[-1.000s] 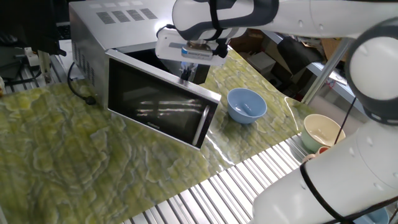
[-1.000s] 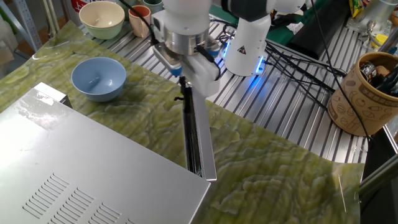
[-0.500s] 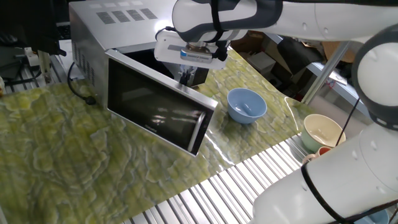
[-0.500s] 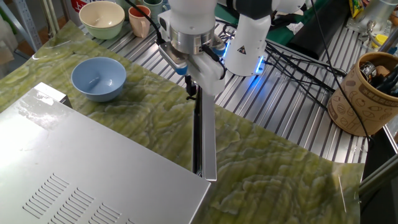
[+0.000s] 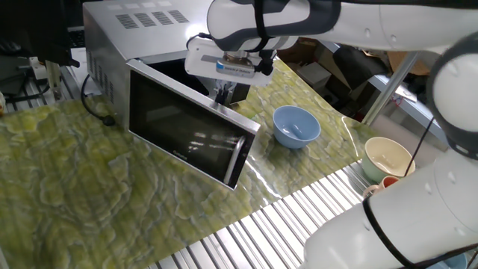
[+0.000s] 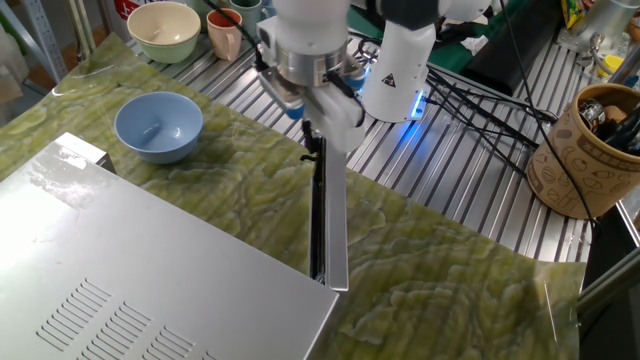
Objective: Put the bowl into the microwave
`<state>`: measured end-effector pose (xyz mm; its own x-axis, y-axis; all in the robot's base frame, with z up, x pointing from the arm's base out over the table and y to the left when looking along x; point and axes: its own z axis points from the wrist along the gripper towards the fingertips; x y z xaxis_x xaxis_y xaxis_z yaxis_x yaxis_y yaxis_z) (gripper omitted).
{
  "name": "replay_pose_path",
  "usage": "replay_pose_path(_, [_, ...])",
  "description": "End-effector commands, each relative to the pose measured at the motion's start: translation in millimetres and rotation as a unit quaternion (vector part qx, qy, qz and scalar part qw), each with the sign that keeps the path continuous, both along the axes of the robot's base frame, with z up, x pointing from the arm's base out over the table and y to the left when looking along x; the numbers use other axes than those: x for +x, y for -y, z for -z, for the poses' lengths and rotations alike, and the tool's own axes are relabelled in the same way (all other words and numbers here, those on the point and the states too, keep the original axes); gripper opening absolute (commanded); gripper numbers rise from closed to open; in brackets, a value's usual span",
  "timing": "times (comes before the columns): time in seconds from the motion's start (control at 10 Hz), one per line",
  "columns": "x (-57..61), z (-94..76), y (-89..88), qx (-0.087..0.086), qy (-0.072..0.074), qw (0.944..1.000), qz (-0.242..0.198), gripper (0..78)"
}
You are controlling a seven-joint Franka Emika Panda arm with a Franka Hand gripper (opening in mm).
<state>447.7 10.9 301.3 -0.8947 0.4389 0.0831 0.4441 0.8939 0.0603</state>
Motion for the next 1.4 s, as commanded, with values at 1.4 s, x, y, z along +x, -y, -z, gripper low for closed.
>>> replay_pose_path(1.4, [-2.4,-4.6,-6.3,0.008,0.002,1.0,0.004,1.1])
